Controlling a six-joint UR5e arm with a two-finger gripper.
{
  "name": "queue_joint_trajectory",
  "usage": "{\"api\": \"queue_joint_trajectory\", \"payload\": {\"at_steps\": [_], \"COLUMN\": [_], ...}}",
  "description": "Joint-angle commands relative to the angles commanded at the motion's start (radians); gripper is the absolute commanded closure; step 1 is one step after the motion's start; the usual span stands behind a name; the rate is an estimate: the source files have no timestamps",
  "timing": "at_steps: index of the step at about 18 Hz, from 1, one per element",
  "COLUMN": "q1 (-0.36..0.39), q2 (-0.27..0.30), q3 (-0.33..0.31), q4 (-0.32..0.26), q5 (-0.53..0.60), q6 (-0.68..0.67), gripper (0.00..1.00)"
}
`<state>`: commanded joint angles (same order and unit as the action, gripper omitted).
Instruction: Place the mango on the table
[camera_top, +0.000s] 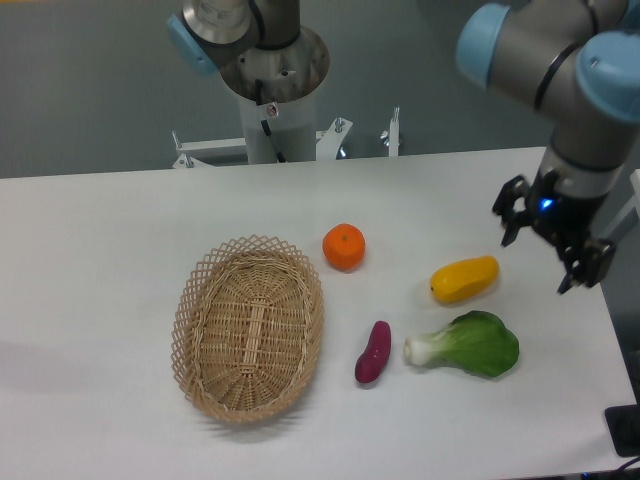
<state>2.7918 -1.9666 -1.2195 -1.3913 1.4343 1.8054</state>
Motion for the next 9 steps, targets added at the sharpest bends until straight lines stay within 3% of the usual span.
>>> {"api": "queue_joint_trajectory", "payload": {"at_steps": [9], "q1": [0.018], "q2": [0.012], "q3": [-0.011], "q4": [-0.02], "q5": [0.003], "q6": [0.023], "gripper": [0.0]}}
